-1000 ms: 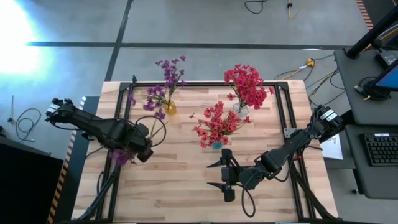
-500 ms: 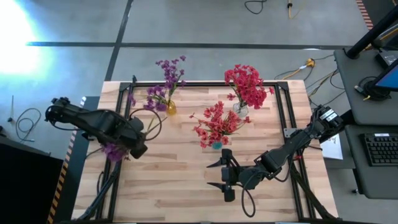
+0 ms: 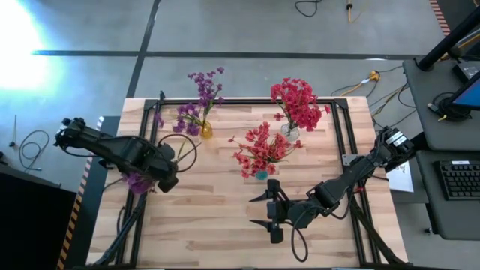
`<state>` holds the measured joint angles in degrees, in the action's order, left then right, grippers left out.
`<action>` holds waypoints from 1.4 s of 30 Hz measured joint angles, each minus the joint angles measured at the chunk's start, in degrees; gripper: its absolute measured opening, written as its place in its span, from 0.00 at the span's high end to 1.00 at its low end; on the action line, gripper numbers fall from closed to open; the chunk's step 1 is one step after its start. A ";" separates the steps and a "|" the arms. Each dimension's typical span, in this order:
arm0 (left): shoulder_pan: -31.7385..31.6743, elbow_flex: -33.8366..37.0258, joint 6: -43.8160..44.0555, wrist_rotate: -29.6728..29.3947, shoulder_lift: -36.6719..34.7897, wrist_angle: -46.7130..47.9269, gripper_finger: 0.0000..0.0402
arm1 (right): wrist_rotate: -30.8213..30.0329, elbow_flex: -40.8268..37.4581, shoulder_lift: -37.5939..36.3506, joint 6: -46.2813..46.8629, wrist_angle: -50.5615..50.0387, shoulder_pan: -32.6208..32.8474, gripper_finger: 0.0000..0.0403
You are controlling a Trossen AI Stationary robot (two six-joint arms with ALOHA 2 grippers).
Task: Sort flowers into vase by color
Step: Put the violet flowers into the yellow vase
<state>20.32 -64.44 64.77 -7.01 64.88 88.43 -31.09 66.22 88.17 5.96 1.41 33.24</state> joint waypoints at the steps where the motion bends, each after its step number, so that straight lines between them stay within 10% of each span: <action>1: 0.00 1.05 0.02 0.00 0.02 -0.44 0.99 | 0.00 0.00 -0.01 0.00 0.00 0.00 0.32; 25: 0.00 14.84 0.87 -0.93 -0.06 -13.18 0.46 | -0.02 0.00 0.00 -0.04 0.07 0.00 0.32; 34: 0.20 14.81 -1.77 -6.97 -0.15 -15.66 0.43 | -0.02 0.00 -0.01 -0.04 0.07 0.00 0.32; 42: 1.06 6.84 -3.99 11.22 -0.11 -10.87 0.47 | -0.04 0.00 -0.01 -0.16 0.06 -0.02 0.32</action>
<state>21.38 -57.60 60.78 4.22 64.77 77.56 -31.14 66.22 88.16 5.79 1.47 33.21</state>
